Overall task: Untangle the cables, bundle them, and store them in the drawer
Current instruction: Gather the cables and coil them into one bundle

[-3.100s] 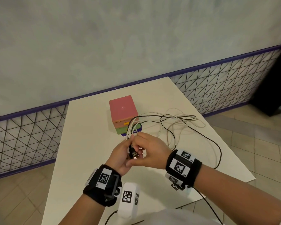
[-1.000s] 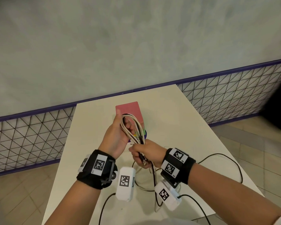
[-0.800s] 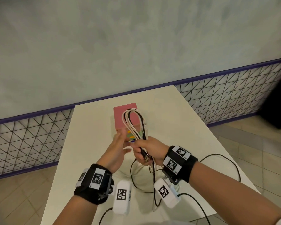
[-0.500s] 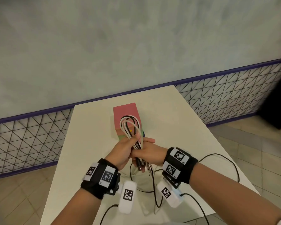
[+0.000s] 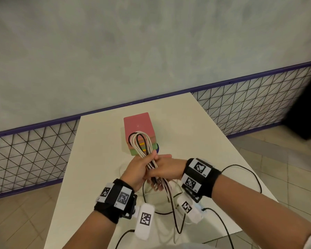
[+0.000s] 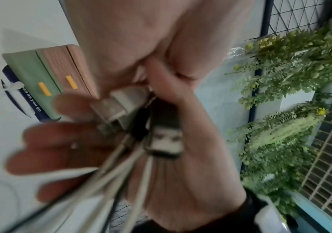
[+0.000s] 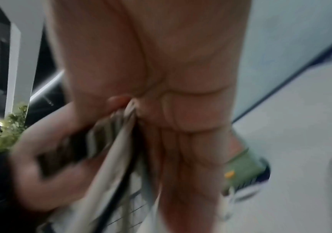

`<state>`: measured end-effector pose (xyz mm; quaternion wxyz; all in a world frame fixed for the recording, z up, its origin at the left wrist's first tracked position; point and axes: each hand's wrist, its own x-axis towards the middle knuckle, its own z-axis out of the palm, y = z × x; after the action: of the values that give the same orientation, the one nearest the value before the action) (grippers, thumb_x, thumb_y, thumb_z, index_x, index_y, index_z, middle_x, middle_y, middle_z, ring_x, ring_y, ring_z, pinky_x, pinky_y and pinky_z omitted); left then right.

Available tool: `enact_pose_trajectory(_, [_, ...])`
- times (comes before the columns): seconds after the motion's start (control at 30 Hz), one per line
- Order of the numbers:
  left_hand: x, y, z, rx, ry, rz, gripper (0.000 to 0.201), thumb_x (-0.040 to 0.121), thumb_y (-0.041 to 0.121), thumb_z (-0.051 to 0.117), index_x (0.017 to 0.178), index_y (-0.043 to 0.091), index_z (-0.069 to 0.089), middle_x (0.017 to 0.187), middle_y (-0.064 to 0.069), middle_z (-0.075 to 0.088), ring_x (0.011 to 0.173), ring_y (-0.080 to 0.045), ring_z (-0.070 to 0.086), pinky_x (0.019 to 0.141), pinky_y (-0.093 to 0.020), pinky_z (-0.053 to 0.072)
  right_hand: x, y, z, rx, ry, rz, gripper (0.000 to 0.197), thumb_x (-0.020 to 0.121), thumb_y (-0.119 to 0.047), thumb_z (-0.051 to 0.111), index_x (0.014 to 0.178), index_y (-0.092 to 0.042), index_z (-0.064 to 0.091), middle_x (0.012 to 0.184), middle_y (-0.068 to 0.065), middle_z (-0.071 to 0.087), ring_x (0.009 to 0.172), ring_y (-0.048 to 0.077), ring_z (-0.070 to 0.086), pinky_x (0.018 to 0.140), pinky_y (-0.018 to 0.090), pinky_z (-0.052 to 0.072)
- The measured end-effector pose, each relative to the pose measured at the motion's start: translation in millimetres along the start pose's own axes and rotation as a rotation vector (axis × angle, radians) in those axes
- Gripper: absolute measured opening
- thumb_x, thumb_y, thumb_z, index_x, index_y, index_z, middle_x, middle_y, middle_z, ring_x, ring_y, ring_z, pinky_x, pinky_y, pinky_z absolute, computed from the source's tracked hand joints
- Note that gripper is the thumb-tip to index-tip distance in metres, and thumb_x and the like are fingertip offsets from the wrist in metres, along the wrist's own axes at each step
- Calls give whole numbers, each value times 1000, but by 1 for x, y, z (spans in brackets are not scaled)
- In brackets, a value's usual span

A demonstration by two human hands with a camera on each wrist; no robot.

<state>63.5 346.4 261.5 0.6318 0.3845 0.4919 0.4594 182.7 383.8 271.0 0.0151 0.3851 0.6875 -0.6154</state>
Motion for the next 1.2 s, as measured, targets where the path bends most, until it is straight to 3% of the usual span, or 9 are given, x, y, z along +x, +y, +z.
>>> enact_pose_trajectory(0.07, [-1, 3, -5, -78, 13, 6, 42, 100, 18, 41, 68, 6, 65, 91, -18, 74, 92, -28, 71, 81, -36, 57, -9, 5, -27, -340, -100, 71, 56, 83, -62, 53, 116, -18, 59, 100, 0, 65, 93, 14, 61, 78, 26, 53])
enact_pose_trajectory(0.13, [-3, 5, -14, -84, 37, 9, 37, 98, 17, 42, 67, 8, 59, 59, -5, 63, 64, -24, 68, 68, -36, 53, -19, 8, -55, -396, -19, 93, 75, 71, -76, 52, 120, -19, 60, 110, -2, 66, 102, 13, 62, 88, 30, 52])
enact_pose_trajectory(0.27, [-4, 0, -17, -4, -39, -42, 25, 95, 18, 45, 73, 8, 48, 47, 3, 34, 41, -21, 51, 53, -28, 44, -22, -6, -79, -36, 356, -101, 61, 81, -60, 57, 126, -21, 45, 106, 5, 68, 99, 16, 64, 88, 35, 54])
enact_pose_trajectory(0.43, [-3, -10, -3, 51, -173, -84, 24, 89, 25, 54, 70, 11, 51, 47, 4, 33, 40, -19, 51, 52, -28, 42, -3, -29, -54, 260, 193, -306, 44, 87, -37, 63, 126, -18, 51, 96, 13, 67, 83, 27, 63, 77, 34, 53])
enact_pose_trajectory(0.63, [-6, -11, -6, 13, -222, -105, 22, 85, 25, 56, 68, 11, 53, 46, 4, 31, 38, -18, 48, 50, -25, 42, -8, -29, -61, 523, 40, -328, 42, 93, -16, 54, 132, -1, 45, 66, 3, 57, 59, 13, 51, 60, 24, 51])
enact_pose_trajectory(0.77, [-7, -14, -4, -5, -208, -114, 21, 84, 23, 57, 69, 9, 52, 45, 4, 32, 36, -16, 45, 49, -25, 40, -12, -33, -58, 472, -18, -320, 22, 96, -8, 44, 115, -5, 54, 48, -2, 48, 54, 14, 49, 63, 27, 48])
enact_pose_trajectory(0.87, [-7, -16, -1, -8, -212, -120, 20, 85, 22, 57, 70, 9, 54, 45, 4, 33, 36, -15, 43, 50, -27, 38, -9, -36, -54, 617, 0, -249, 32, 88, -7, 28, 97, -2, 58, 36, 0, 35, 41, 17, 41, 52, 28, 41])
enact_pose_trajectory(1.07, [-6, -16, 3, -14, -200, -108, 21, 86, 26, 57, 69, 13, 58, 46, 5, 33, 36, -13, 44, 51, -26, 41, -5, -37, -50, 592, 94, -212, 21, 96, -10, 35, 96, -7, 55, 34, -3, 27, 35, 13, 32, 42, 22, 32])
enact_pose_trajectory(1.2, [-6, -15, 4, -61, -180, -110, 21, 85, 26, 57, 71, 11, 58, 46, 4, 34, 36, -13, 42, 50, -25, 40, -13, -37, -54, 608, 68, -245, 8, 97, -11, 47, 92, -14, 52, 46, -3, 36, 46, 12, 43, 52, 25, 41])
